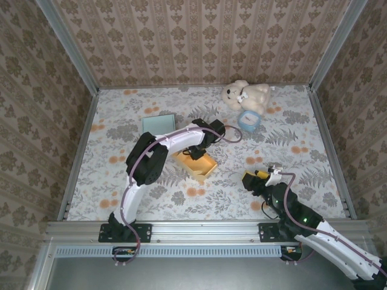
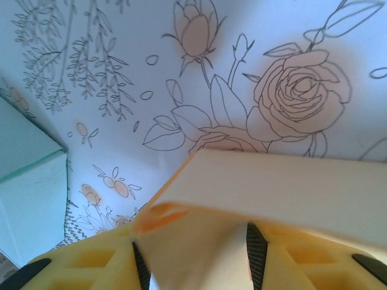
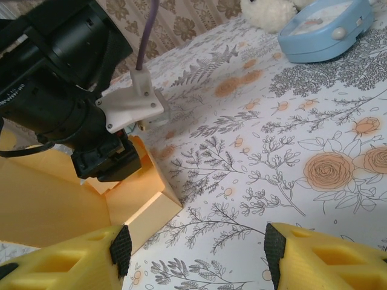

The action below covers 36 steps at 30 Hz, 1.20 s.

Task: Fold the paper box

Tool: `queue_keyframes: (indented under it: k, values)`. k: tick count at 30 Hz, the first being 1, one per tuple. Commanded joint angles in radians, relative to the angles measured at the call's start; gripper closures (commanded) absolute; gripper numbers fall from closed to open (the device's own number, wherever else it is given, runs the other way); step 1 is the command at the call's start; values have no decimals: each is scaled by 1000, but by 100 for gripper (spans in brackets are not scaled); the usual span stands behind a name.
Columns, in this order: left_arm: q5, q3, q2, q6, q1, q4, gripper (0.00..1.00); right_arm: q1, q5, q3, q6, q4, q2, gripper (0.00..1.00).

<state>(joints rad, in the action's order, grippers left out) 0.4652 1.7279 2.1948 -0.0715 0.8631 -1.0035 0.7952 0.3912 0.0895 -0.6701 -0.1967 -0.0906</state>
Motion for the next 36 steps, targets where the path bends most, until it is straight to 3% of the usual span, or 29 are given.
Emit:
queue_keyframes:
  k: [1, 8, 12, 19, 22, 27, 31, 36]
  values:
    - [-39, 16, -114, 32, 2, 5, 53, -1, 4, -25, -2, 22, 0, 37]
    - [-10, 19, -252, 170, -1, 22, 54, -1, 7, -25, 13, 98, -101, 37]
    - [71, 26, -365, 489, -21, -92, 53, -1, 6, -22, 34, 159, -188, 37]
    - [21, -61, -611, 1104, -41, -293, 50, -2, -32, 12, 60, 238, -334, 37]
    - [-73, -148, -701, 1256, -25, -269, 48, 1, -47, 21, 65, 259, -377, 37]
    - [-143, -353, -820, 1441, 47, -103, 44, 4, -64, 37, 67, 256, -402, 37]
    - [-161, -456, -859, 1463, 69, 34, 44, 7, -76, 47, 72, 250, -408, 37]
    - [-153, -512, -856, 1463, 69, 76, 45, 9, -86, 55, 76, 253, -427, 37]
